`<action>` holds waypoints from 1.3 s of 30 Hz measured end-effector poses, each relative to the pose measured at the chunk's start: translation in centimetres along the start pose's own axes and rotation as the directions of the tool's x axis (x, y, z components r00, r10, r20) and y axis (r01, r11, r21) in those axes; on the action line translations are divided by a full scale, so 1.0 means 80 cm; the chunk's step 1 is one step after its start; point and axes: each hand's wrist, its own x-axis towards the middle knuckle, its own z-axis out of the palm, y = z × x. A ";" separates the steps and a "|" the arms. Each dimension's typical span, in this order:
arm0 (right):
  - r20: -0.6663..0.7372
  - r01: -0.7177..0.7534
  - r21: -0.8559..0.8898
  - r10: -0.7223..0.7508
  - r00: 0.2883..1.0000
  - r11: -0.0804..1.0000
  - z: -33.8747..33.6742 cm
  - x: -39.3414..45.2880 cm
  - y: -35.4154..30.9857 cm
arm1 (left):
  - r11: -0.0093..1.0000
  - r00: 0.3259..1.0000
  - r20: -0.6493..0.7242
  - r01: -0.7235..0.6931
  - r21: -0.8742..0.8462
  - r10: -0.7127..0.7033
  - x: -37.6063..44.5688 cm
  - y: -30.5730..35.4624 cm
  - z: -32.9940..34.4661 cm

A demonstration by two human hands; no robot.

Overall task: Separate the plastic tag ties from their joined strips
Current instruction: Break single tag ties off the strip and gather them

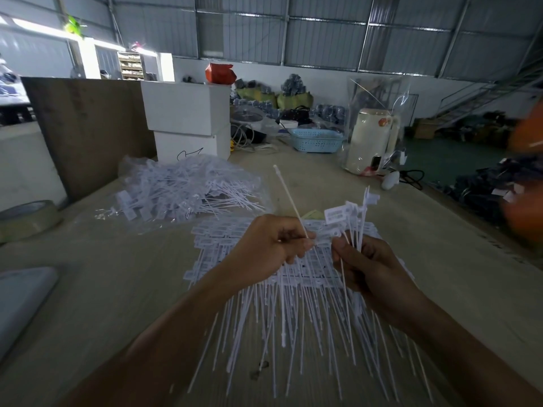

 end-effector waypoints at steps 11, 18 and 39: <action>-0.057 -0.030 -0.061 0.026 0.998 0.998 0.004 0.000 -0.002 | 0.997 0.998 0.048 -0.026 -0.079 0.030 -0.001 0.007 -0.004; -0.056 -0.103 0.020 0.104 0.993 0.995 0.004 -0.001 -0.006 | 0.995 0.988 -0.124 -0.094 -0.027 0.090 0.001 0.010 -0.003; 0.010 -0.058 -0.122 0.059 0.998 0.991 0.008 -0.002 0.002 | 0.992 0.983 -0.163 -0.094 -0.079 0.080 0.002 0.010 -0.005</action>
